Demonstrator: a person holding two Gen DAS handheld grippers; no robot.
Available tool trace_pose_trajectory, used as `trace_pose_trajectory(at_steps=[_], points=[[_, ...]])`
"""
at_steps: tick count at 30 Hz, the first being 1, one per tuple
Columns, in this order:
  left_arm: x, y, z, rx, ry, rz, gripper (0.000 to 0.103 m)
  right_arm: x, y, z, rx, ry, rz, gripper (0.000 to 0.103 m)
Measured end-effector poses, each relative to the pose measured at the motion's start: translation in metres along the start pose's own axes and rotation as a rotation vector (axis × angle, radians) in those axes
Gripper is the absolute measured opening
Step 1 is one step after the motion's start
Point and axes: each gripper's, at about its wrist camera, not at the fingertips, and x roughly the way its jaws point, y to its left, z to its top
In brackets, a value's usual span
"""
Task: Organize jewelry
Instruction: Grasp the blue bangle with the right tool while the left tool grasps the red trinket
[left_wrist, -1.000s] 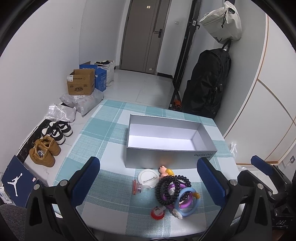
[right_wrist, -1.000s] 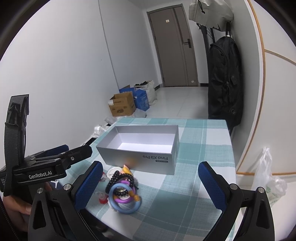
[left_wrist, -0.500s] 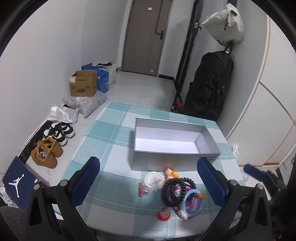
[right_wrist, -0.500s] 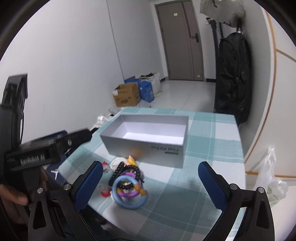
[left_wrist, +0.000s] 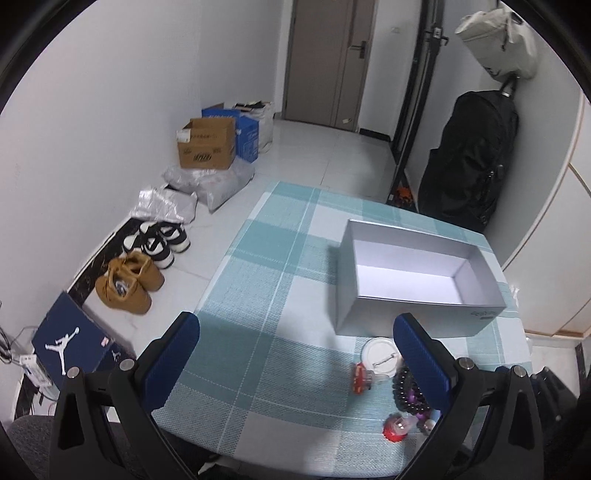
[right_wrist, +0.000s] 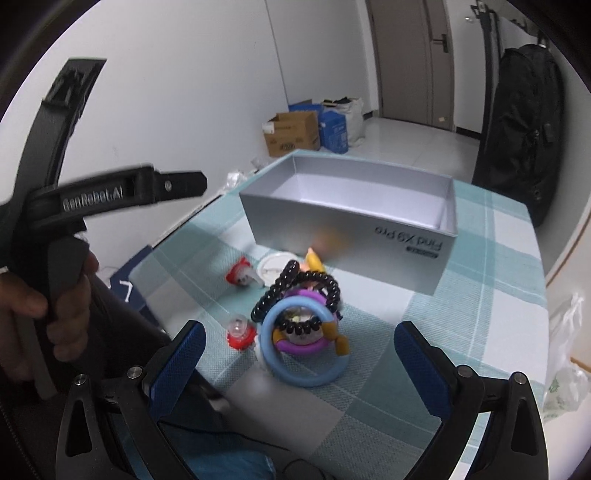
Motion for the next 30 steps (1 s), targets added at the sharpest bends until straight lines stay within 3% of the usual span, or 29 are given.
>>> trace_pose_trajectory(at_steps=[9, 12, 22, 30], points=[[0.003, 0.004, -0.001, -0.001, 0.027, -0.011, 0.102, 0.022, 0.006, -0.006, -0.065, 0.076, -0.073, 0.071], [0.0, 0.006, 0.0, 0.001, 0.013, -0.018, 0.102, 0.021, 0.005, -0.005, -0.07, 0.079, -0.054, 0.061], [-0.002, 0.004, -0.014, 0.001, 0.067, -0.097, 0.102, 0.0, -0.008, 0.003, 0.016, 0.017, 0.014, 0.061], [0.001, -0.013, -0.032, 0.027, 0.184, -0.25, 0.102, -0.025, -0.028, 0.011, 0.116, -0.057, 0.019, 0.061]])
